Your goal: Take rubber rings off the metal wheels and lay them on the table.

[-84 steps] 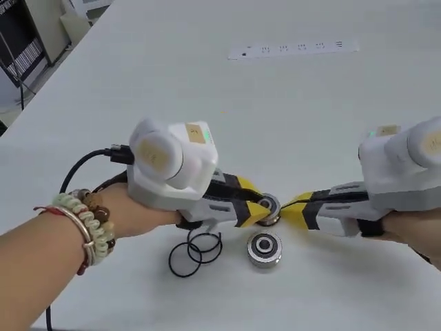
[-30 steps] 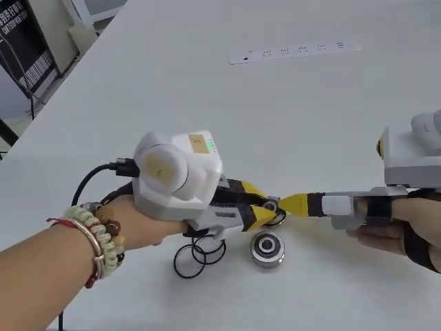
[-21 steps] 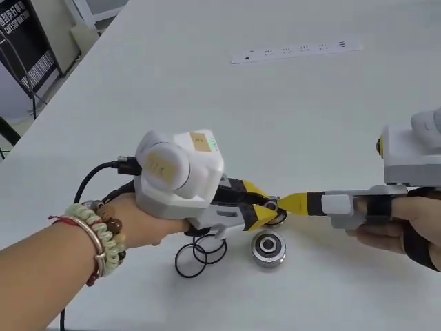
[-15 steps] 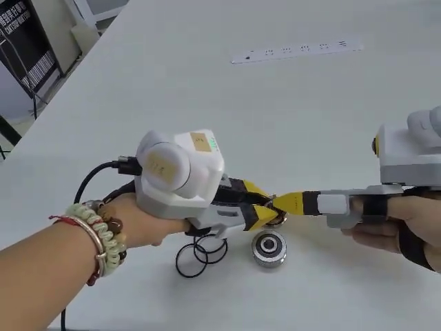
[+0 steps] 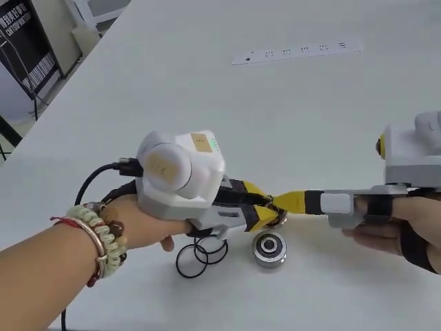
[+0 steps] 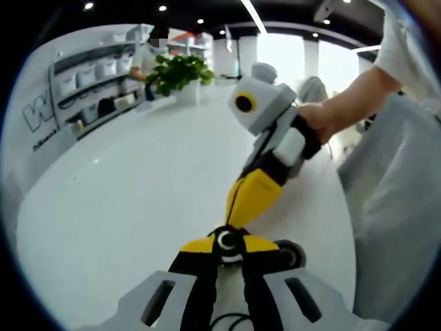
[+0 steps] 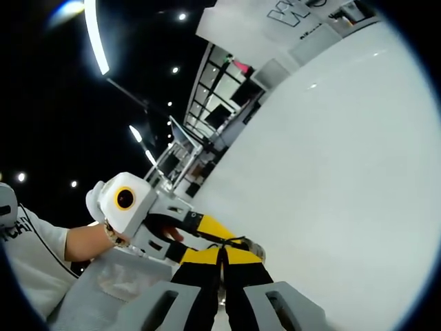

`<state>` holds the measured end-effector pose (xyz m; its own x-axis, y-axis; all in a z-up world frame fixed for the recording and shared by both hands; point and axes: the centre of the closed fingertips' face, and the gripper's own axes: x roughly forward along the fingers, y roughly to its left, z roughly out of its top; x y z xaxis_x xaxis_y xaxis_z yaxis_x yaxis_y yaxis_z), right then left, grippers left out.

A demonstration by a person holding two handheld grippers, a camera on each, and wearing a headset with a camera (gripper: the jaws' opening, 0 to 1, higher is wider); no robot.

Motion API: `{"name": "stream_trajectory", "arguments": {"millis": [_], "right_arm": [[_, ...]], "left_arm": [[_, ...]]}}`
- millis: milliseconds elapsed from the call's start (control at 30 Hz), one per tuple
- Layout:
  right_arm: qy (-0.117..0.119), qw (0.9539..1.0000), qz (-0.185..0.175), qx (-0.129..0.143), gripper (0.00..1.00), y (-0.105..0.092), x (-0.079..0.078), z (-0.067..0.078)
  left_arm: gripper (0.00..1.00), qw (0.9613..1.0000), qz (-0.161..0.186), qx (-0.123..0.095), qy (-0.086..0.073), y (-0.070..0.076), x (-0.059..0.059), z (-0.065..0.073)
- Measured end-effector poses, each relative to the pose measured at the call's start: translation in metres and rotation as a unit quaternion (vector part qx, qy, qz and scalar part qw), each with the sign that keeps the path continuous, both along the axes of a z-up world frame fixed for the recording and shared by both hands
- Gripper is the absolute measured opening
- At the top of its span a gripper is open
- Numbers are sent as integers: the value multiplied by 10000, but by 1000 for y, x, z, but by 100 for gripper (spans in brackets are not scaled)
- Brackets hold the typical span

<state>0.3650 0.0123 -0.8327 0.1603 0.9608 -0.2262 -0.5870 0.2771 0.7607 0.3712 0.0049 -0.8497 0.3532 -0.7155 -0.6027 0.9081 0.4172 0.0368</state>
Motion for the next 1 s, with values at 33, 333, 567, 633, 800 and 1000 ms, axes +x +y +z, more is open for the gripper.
{"name": "stream_trajectory", "arguments": {"millis": [33, 333, 567, 633, 800, 1000], "right_arm": [[-10, 10000, -19, -32, 0, -1, 1, -1], [25, 9989, -182, -424, 0, -8, 5, -15], [-175, 9980, -198, -573, 0, -9, 10, -10], [-183, 9979, -243, -577, 0, -11, 11, -8], [-282, 9968, -311, -685, 0, -16, 9, -3], [-347, 9958, -391, -748, 0, -22, 1, 6]], "left_arm": [[14, 10000, 2, 0, -4, 0, 0, 0], [14, 9998, -65, 151, -143, -1, -1, 1], [19, 9992, -212, 154, -292, -4, -8, 13], [20, 9990, -238, 105, -353, -3, -10, 21], [23, 9977, -383, -20, -552, -3, -16, 43], [30, 9964, -468, -141, -690, 5, -25, 69]]}}
